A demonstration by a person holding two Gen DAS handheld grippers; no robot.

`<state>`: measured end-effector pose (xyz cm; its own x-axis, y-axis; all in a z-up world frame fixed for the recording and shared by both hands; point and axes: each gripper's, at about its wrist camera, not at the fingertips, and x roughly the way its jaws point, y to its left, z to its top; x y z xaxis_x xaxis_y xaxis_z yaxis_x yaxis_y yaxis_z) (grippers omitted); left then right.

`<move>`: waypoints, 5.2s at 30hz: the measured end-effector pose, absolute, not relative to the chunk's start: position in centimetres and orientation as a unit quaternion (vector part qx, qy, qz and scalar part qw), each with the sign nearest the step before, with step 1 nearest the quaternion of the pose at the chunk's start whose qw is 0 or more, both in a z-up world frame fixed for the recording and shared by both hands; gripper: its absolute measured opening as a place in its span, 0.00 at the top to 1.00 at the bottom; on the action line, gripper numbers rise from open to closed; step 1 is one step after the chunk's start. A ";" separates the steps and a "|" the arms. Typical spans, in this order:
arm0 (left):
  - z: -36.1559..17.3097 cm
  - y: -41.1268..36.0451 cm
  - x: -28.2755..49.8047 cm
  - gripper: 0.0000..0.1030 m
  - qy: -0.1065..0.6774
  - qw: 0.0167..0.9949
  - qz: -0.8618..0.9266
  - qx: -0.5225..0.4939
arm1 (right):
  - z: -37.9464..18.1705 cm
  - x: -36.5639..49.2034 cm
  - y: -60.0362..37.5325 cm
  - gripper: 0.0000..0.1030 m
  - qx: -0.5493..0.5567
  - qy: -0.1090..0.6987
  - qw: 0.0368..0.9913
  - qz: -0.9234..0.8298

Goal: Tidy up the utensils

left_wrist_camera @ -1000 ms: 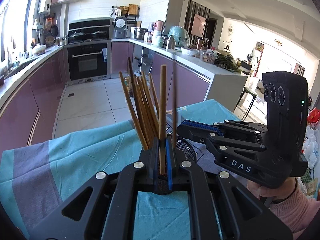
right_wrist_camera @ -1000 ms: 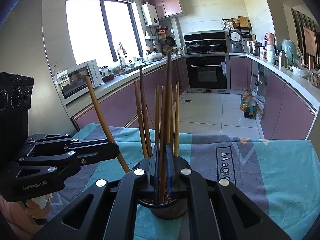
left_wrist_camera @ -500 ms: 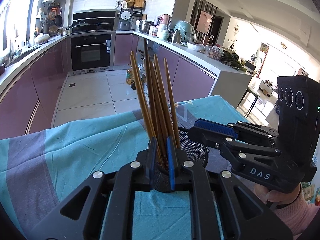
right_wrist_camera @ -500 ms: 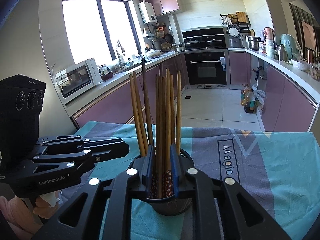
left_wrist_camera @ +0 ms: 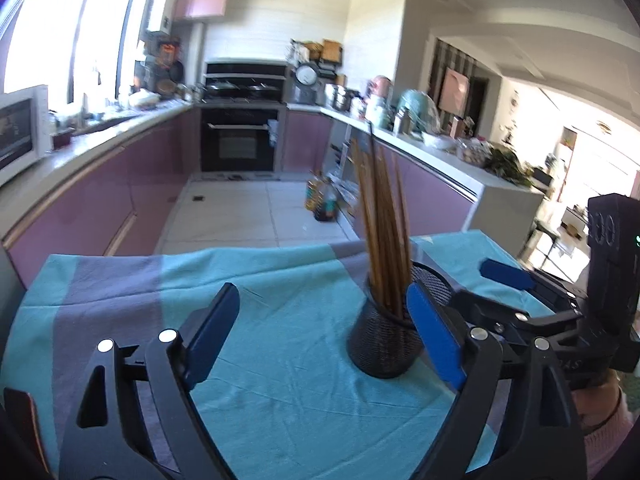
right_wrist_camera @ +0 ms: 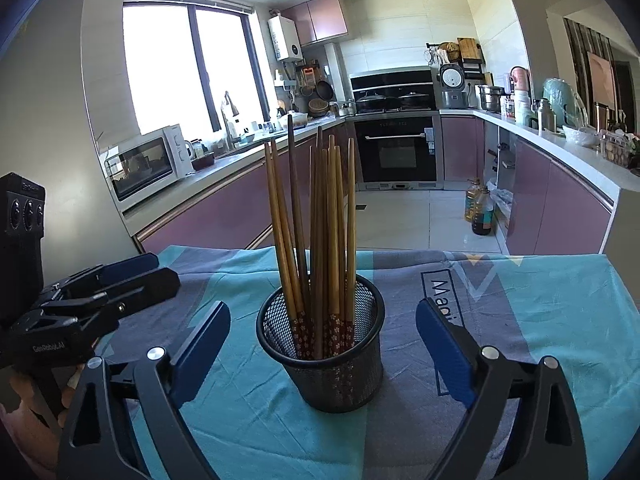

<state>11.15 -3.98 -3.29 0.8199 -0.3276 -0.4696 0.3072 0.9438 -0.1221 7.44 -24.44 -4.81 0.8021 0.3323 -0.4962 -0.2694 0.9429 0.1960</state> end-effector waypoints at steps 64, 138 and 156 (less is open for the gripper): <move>-4.0 0.3 -0.6 0.06 0.149 0.988 -0.028 0.010 | -4.8 0.3 -21.5 0.07 0.023 0.163 0.983 0.079; -3.8 0.1 -0.9 0.06 0.143 0.989 -0.026 0.008 | -4.6 0.3 -21.4 0.07 0.030 0.160 0.984 0.071; -3.8 0.1 -0.9 0.06 0.143 0.989 -0.025 0.009 | -4.7 0.3 -21.5 0.07 0.030 0.160 0.984 0.071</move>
